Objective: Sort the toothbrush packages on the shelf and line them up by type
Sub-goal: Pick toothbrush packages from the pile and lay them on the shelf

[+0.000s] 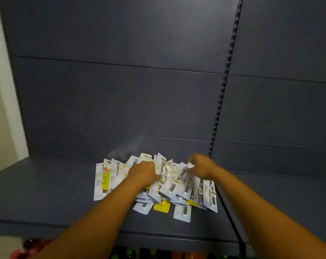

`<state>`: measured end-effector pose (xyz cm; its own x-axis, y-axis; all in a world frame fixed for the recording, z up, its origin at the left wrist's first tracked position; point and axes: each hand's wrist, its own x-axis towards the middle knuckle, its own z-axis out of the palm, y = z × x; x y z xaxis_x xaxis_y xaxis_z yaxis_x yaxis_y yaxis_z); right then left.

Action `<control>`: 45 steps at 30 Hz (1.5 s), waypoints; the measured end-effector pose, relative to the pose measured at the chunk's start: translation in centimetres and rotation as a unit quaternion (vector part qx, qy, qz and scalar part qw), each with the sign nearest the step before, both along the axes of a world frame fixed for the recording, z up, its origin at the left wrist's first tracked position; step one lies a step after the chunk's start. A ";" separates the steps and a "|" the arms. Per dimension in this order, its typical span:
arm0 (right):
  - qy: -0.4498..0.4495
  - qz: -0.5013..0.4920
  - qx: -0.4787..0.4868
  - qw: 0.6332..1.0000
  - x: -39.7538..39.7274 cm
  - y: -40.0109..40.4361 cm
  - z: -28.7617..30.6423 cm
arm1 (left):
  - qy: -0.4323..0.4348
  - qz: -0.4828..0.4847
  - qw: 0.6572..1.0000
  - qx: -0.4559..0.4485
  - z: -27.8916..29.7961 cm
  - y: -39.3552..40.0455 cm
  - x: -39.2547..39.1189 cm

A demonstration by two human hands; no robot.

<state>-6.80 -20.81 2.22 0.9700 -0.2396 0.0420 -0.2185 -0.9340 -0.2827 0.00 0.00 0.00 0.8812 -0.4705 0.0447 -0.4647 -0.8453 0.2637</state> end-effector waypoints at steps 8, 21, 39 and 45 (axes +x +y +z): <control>-0.049 -0.062 0.104 0.991 0.9 -0.7 -0.4 | -0.092 0.009 0.990 0.108 -1.1 -2.1 1.4; -0.043 -0.052 0.105 0.992 1.2 0.1 -0.1 | -0.024 0.045 0.999 -0.013 0.1 -1.9 0.2; 0.081 -0.110 -0.045 0.990 -0.2 6.4 -3.0 | 0.229 -0.091 0.730 -0.638 0.0 5.0 -2.4; -0.097 -0.126 0.096 0.983 0.1 6.7 -3.9 | 0.249 -0.096 0.702 -0.661 0.2 5.9 -2.7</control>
